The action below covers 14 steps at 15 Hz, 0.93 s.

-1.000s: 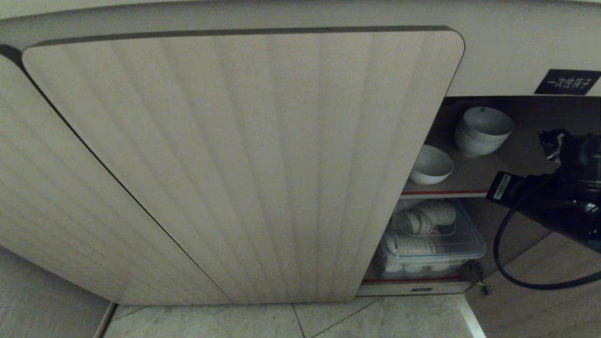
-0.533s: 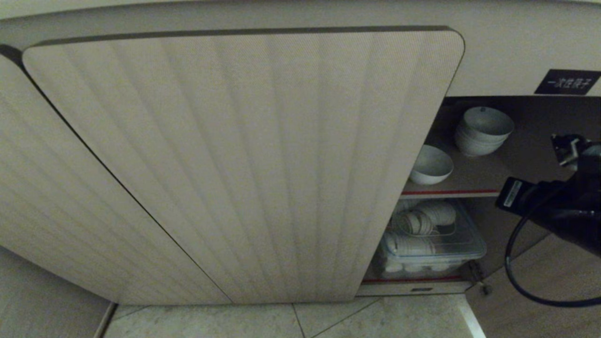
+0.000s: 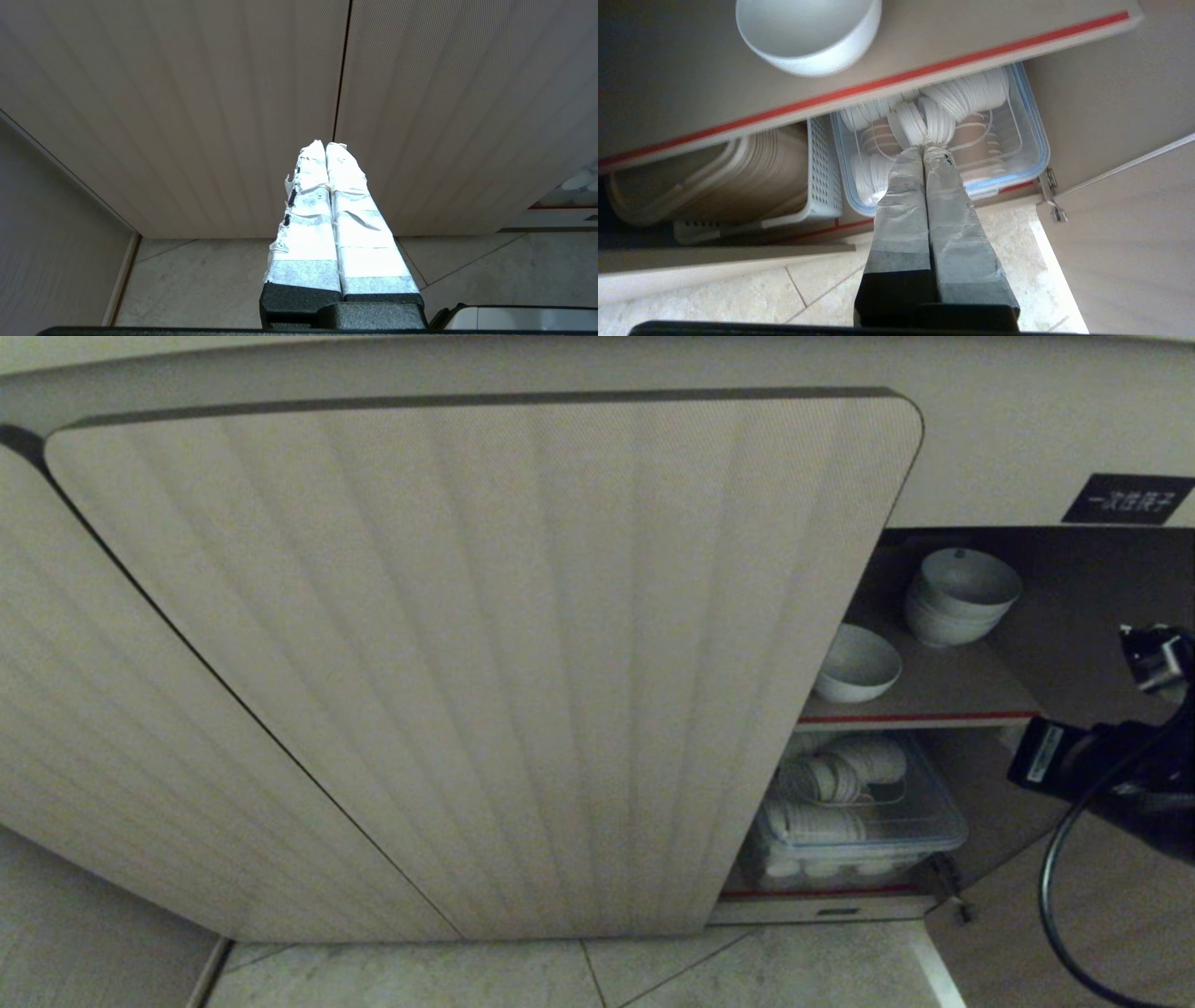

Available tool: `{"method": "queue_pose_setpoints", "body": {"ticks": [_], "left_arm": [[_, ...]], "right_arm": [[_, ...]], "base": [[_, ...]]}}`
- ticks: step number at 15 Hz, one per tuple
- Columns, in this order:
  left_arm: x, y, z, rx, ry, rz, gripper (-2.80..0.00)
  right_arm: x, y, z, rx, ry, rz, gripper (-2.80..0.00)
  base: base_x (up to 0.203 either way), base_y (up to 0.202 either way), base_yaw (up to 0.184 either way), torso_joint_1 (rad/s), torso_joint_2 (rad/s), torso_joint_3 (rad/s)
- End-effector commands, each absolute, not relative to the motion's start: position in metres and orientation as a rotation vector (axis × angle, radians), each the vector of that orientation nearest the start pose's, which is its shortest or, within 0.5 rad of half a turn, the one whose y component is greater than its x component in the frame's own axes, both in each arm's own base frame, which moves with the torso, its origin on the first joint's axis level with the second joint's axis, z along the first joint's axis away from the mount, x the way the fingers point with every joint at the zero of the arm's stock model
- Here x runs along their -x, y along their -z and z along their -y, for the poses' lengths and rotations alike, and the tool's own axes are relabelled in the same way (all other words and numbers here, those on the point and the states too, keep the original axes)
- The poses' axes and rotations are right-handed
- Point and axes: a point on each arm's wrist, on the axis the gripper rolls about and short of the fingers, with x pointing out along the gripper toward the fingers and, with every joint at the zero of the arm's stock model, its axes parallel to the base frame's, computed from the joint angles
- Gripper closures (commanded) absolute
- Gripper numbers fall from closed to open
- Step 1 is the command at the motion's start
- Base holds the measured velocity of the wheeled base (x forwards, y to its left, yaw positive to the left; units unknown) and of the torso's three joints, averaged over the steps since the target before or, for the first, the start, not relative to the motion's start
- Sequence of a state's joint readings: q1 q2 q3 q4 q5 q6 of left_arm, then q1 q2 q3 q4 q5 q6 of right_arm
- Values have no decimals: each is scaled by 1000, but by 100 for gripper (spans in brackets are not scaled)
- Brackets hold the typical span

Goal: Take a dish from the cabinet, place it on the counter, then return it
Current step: Close the cabinet door

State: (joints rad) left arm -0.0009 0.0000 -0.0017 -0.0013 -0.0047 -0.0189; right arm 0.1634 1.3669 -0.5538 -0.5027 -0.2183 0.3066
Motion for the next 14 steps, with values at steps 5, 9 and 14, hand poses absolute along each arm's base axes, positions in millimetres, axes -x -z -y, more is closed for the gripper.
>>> {"method": "queue_pose_setpoints", "body": {"ticks": [5,9,14], "left_arm": [[23,-76,0,20,6,3,0],[23,-76,0,20,6,3,0],[23,-76,0,20,5,3,0]], "right_arm": [[-187,-189,-26,-254,97,-266,0],[-176,-185,-24,-255,99,-266,0],[-159,-176,-21,-254,99,-277,0]], "base": [[0,0,0,0,0,0],[0,0,0,0,0,0],[0,0,0,0,0,0]]}}
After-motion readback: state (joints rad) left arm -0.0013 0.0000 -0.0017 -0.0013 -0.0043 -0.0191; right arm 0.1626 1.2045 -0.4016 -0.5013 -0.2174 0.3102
